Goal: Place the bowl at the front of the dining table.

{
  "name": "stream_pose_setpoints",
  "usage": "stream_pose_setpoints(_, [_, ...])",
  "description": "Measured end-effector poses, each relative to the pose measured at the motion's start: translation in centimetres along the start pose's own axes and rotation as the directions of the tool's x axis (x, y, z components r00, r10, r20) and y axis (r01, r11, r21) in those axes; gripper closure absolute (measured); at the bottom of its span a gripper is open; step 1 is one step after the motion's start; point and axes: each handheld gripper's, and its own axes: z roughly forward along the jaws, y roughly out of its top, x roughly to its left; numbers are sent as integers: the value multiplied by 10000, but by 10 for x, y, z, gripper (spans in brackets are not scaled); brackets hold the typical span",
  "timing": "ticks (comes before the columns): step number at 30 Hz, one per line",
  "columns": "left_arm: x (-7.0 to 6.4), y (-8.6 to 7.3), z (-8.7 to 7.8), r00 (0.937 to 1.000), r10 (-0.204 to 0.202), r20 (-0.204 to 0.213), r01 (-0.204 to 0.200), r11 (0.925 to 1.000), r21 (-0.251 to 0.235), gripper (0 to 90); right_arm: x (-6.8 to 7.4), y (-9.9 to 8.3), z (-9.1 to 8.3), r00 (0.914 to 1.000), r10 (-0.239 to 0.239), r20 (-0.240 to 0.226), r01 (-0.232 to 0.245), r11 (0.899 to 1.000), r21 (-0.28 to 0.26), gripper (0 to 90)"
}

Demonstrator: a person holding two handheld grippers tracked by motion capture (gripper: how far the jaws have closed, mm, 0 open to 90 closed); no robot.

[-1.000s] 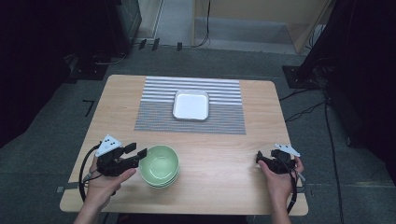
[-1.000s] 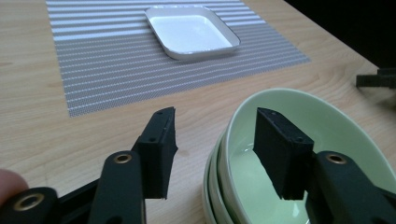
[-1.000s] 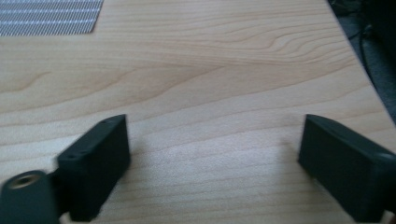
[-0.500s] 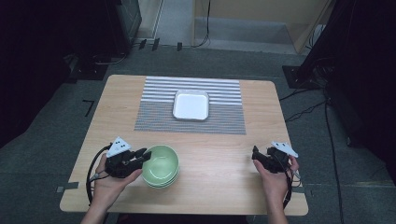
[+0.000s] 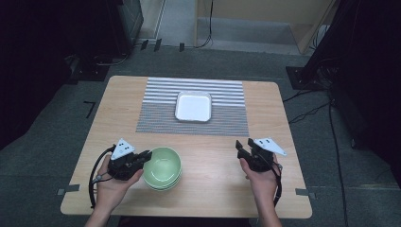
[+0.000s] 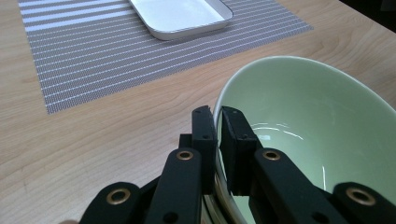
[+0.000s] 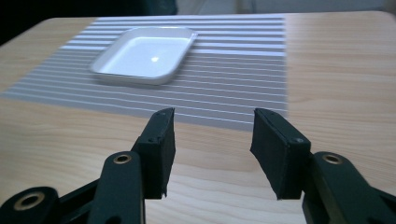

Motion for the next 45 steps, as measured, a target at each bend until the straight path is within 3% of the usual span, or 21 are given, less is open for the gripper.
stream_pose_setpoints(3, [-2,1,0,9997,217,-124,-218,9997,-102,856,24,7,1,9971,-408,-646,419,9990,156,486])
stream_pose_setpoints(8, [-4,1,-1,9985,495,-233,-499,9986,-182,858,51,16,5,9875,-726,-1399,751,9971,129,503])
stream_pose_setpoints(9, [-4,1,-1,9985,495,-233,-499,9986,-182,858,51,16,5,9875,-726,-1399,751,9971,129,503])
stream_pose_setpoints(12, [-5,2,-1,9977,617,-297,-623,9978,-208,859,72,23,6,9727,-744,-2198,789,9968,116,535])
stream_pose_setpoints(13, [-6,2,-1,9974,649,-316,-656,9976,-205,859,72,23,6,9727,-744,-2198,789,9968,116,535])
stream_pose_setpoints(21, [-9,3,-2,9951,882,-458,-899,9953,-372,861,111,21,6,9369,-1260,-3262,1407,9898,219,557])
stream_pose_setpoints(22, [-9,3,-2,9943,935,-512,-955,9947,-391,862,121,22,6,9253,-1424,-3514,1670,9851,406,556])
stream_pose_setpoints(24, [-10,3,-2,9936,988,-546,-1010,9941,-393,862,129,23,5,9181,-1481,-3676,1716,9846,319,558])
stream_pose_setpoints(26, [-10,3,-2,9938,988,-517,-1010,9940,-412,862,133,23,4,9136,-1439,-3803,1667,9856,276,574])
stream_pose_setpoints(28, [-9,3,-2,9938,991,-510,-1014,9939,-435,863,141,22,2,8939,-1344,-4276,1590,9870,223,639])
stream_pose_setpoints(30, [-9,3,-2,9939,984,-499,-1006,9939,-444,863,143,22,2,8900,-1297,-4371,1567,9873,262,650])
stream_pose_setpoints(32, [-9,3,-2,9943,961,-471,-982,9941,-459,863,149,20,1,8766,-1156,-4671,1441,9892,256,681])
stream_pose_setpoints(39, [-8,3,-3,9951,891,-431,-914,9944,-533,864,160,13,3,8648,-1157,-4887,1580,9864,460,629])
stream_pose_setpoints(42, [-9,3,-3,9950,900,-441,-925,9940,-585,864,166,7,6,8505,-1155,-5131,1696,9837,597,608])
stream_pose_setpoints(45, [-9,3,-3,9947,918,-460,-945,9937,-603,865,171,3,8,8436,-1226,-5229,1858,9801,699,614])
